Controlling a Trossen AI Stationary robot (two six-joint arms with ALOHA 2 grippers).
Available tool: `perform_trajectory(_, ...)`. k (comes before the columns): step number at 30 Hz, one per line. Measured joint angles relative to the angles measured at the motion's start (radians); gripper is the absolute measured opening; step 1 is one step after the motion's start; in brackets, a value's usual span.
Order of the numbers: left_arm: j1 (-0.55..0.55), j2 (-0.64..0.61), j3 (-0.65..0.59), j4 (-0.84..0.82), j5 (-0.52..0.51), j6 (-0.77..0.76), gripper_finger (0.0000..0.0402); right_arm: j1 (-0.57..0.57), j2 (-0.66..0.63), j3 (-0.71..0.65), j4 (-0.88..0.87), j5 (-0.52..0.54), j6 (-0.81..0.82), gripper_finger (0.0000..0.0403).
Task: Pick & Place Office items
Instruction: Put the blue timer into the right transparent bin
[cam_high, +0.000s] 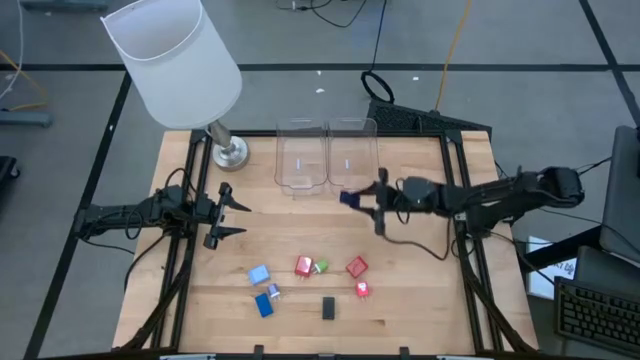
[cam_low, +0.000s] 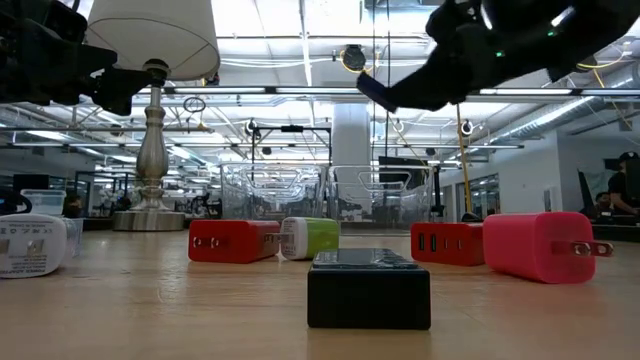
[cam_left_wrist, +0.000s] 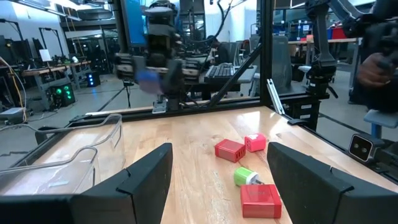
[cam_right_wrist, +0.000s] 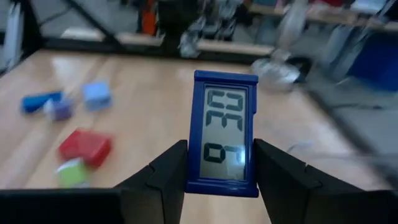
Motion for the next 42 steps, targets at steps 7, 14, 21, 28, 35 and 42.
perform_trajectory(7, 0.000, 0.000, 0.000, 0.000, 0.000, 0.000, 0.0267, -0.187, 0.104, 0.001, 0.184, -0.084, -0.007, 0.0161)
perform_trajectory(14, 0.000, 0.000, 0.000, 0.000, 0.000, 0.000, 0.0267, -0.312, 0.221, 0.111, 0.071, -0.109, 0.003, 0.0154)
perform_trajectory(21, 0.000, 0.000, 0.000, 0.000, 0.000, 0.000, 0.0267, -0.378, 0.293, 0.269, -0.251, -0.097, 0.046, 0.0160)
perform_trajectory(28, 0.000, 0.000, 0.000, 0.000, 0.000, 0.000, 0.0267, -0.433, 0.325, 0.295, -0.357, -0.028, 0.099, 0.0153)
perform_trajectory(35, 0.000, 0.000, 0.000, 0.000, 0.000, 0.000, 0.0267, -0.439, 0.325, 0.295, -0.453, -0.029, 0.134, 0.0160)
perform_trajectory(42, 0.000, 0.000, 0.000, 0.000, 0.000, 0.000, 0.0267, -0.416, 0.325, 0.295, -0.494, -0.030, 0.152, 0.0158)
